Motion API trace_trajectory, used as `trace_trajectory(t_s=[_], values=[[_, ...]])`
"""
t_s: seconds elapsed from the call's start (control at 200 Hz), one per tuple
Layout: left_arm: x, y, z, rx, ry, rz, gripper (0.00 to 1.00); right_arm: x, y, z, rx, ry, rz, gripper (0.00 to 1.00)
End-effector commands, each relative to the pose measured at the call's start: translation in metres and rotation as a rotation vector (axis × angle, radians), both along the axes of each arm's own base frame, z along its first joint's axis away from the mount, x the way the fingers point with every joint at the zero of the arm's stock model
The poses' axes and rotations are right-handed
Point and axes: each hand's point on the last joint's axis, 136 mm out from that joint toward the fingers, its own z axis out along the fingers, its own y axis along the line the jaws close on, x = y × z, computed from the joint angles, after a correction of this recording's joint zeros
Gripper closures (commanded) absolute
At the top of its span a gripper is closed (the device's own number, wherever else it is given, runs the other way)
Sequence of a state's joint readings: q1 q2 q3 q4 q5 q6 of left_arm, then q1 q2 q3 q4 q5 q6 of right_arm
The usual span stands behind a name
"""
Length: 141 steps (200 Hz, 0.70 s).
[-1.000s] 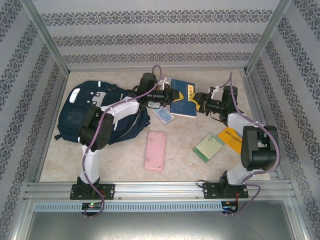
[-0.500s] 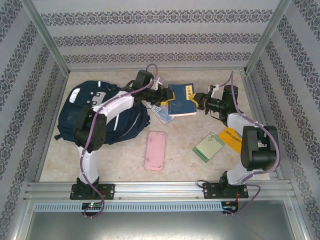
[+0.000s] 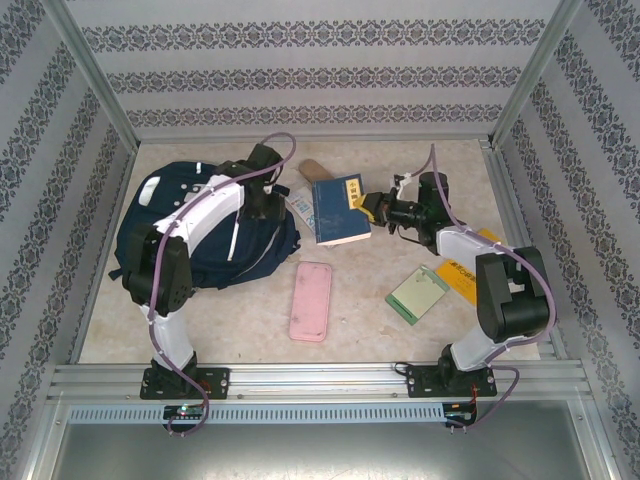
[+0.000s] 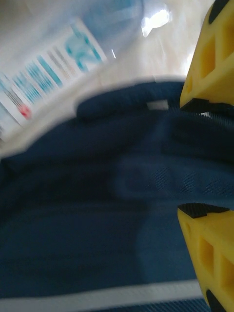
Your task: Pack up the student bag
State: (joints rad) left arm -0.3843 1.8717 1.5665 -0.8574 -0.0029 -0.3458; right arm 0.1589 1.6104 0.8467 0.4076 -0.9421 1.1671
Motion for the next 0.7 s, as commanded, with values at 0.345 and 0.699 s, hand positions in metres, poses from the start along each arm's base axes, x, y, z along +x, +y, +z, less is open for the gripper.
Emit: trace_trajectory(t_s=[0.345,0.699], values=[[-0.026,0.043,-0.053,0.323,0.131,-0.099,0.47,0.010,0.025,0.013,-0.020,-0.081,0.036,1.00],[-0.011,0.044,-0.004,0.302,0.019,-0.066,1.00,0.009,0.041,0.019,-0.047,-0.111,0.014,1.00]])
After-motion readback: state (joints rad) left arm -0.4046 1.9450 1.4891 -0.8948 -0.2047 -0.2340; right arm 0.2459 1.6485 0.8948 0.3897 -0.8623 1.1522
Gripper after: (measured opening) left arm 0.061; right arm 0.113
